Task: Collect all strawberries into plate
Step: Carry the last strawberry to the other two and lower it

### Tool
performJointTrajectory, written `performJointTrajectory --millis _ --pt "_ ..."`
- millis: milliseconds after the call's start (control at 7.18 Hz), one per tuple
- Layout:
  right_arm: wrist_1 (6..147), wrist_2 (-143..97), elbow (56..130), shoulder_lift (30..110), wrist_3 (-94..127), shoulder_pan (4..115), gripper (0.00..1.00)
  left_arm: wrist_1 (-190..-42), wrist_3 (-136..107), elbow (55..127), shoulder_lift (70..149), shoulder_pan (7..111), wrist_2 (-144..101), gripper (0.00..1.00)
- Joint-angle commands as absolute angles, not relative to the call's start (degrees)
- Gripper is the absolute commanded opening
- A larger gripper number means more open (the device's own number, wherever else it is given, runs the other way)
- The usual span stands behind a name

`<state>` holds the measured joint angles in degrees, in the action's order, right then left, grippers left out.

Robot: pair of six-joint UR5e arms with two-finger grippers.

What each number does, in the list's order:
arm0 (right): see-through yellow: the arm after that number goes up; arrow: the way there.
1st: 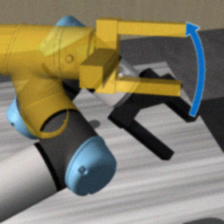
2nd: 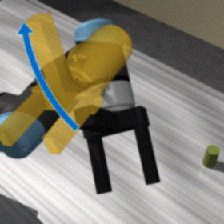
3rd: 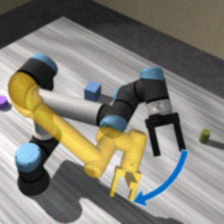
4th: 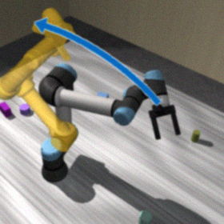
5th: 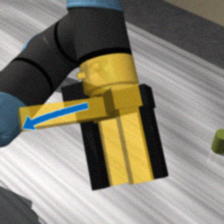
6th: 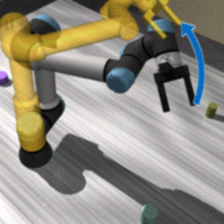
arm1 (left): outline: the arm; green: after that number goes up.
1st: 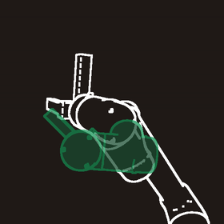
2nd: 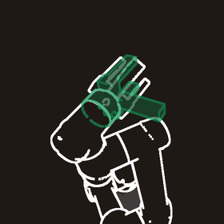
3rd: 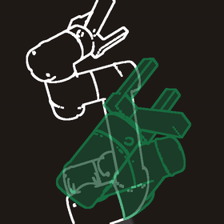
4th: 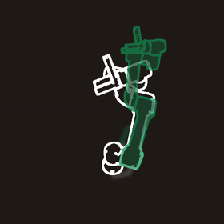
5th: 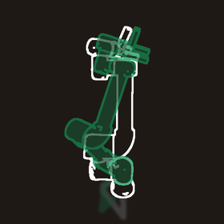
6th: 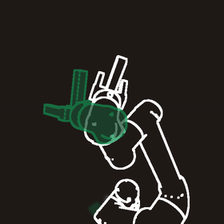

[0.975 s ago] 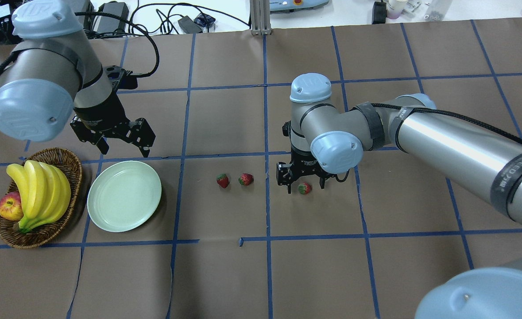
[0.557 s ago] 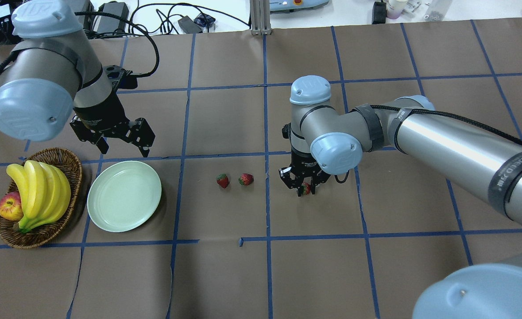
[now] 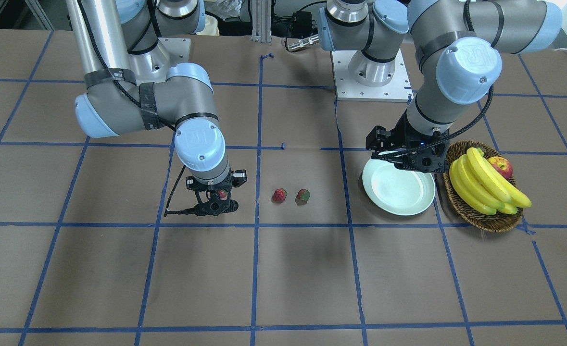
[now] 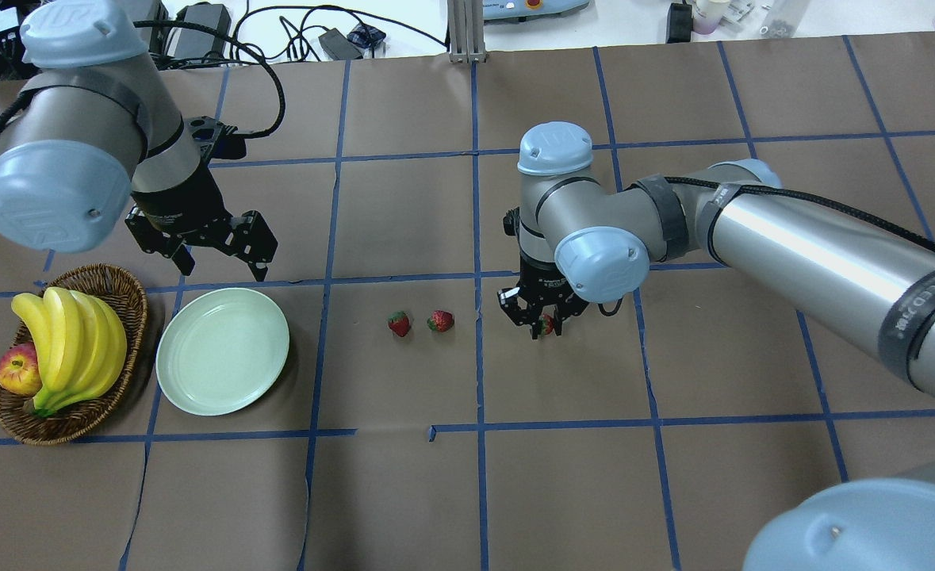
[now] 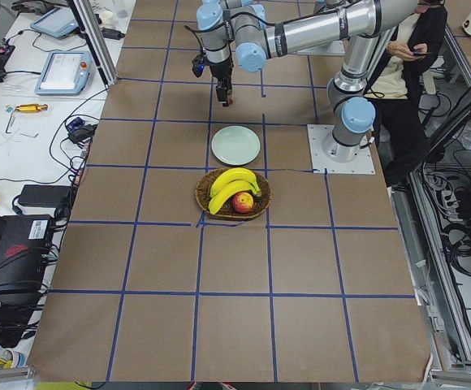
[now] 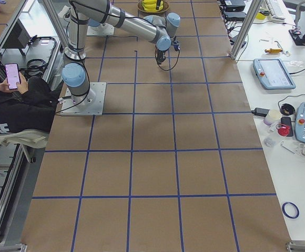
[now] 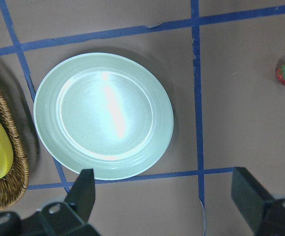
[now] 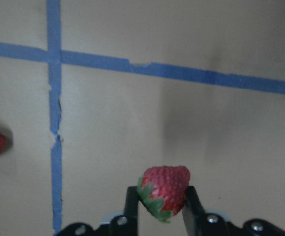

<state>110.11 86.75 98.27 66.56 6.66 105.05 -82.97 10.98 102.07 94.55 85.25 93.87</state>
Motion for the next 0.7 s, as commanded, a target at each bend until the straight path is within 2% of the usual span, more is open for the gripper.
performJointTrajectory --millis 0,279,557 --pt "108.02 85.09 92.47 66.36 7.21 106.16 0.0 -82.97 10.99 102.04 94.57 85.25 93.87 1.0" --pt "110.55 81.83 91.59 64.0 8.87 110.19 0.0 -82.97 10.37 102.04 94.66 85.25 93.78 1.0" --pt "114.43 81.74 87.91 58.3 12.21 113.45 0.0 -82.97 9.93 102.04 94.83 85.25 93.78 1.0"
